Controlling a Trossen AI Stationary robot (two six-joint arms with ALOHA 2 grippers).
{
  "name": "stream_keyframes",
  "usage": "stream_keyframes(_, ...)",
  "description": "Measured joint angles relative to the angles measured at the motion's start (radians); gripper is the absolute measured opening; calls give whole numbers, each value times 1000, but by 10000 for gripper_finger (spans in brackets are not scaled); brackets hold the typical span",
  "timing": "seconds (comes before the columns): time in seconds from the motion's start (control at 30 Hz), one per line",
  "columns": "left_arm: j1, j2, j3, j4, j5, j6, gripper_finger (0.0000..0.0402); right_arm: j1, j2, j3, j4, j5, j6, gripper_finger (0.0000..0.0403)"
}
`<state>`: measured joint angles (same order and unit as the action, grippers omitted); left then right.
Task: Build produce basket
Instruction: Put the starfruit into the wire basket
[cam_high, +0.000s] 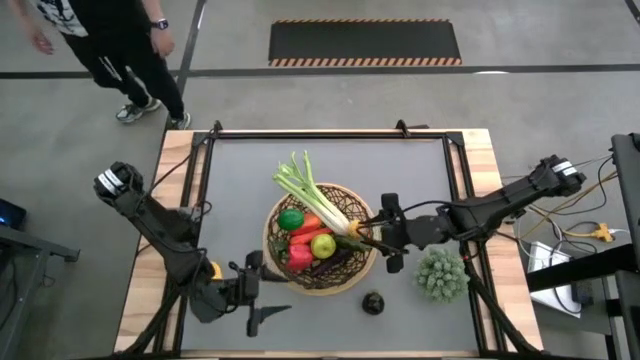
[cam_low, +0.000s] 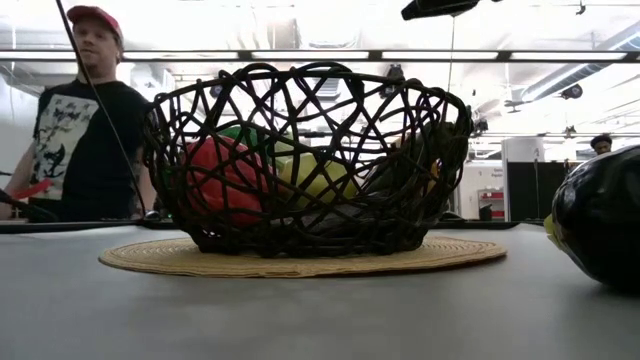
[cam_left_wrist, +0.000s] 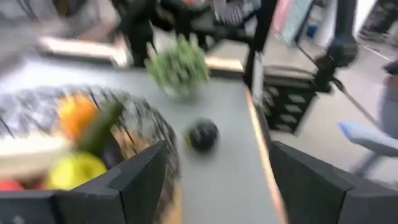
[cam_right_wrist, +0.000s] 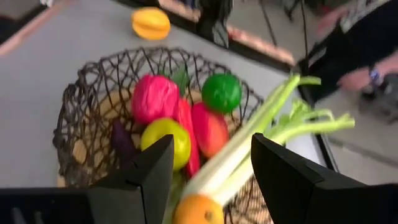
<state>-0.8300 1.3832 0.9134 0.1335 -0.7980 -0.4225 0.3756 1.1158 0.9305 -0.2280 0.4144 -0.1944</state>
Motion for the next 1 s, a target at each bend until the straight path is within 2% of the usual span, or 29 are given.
stream_keyframes(0.13, -13, -17, 10, -207, 121, -282, 265, 0, -39, -119, 197, -47, -44, 201)
stream_keyframes(0.27, -6, -30, 39, -569, 252, -728, 265, 0, -61, -181, 277, -82, -48, 201)
stream_keyframes(0.37, 0, -30, 59, -850, 450, -1038, 265, 0, -63, -192, 289, -82, -34, 201)
stream_keyframes(0.43, 0, -30, 60, -987, 595, -1187, 265, 0, -63, -198, 289, -82, -34, 201)
stream_keyframes(0.57, 1, -29, 34, -1200, 846, -1316, 265, 0, -55, -202, 292, -82, -31, 201)
stream_keyframes(0.63, 1, -29, 20, -1250, 902, -1376, 265, 0, -53, -202, 292, -82, -31, 201)
stream_keyframes(0.83, 1, -27, 16, -1304, 916, -1552, 265, 0, -52, -209, 290, -82, -25, 201)
stream_keyframes(1.0, 1, 6, 13, -1328, 904, -1570, 265, -1, -51, -213, 290, -82, -25, 201)
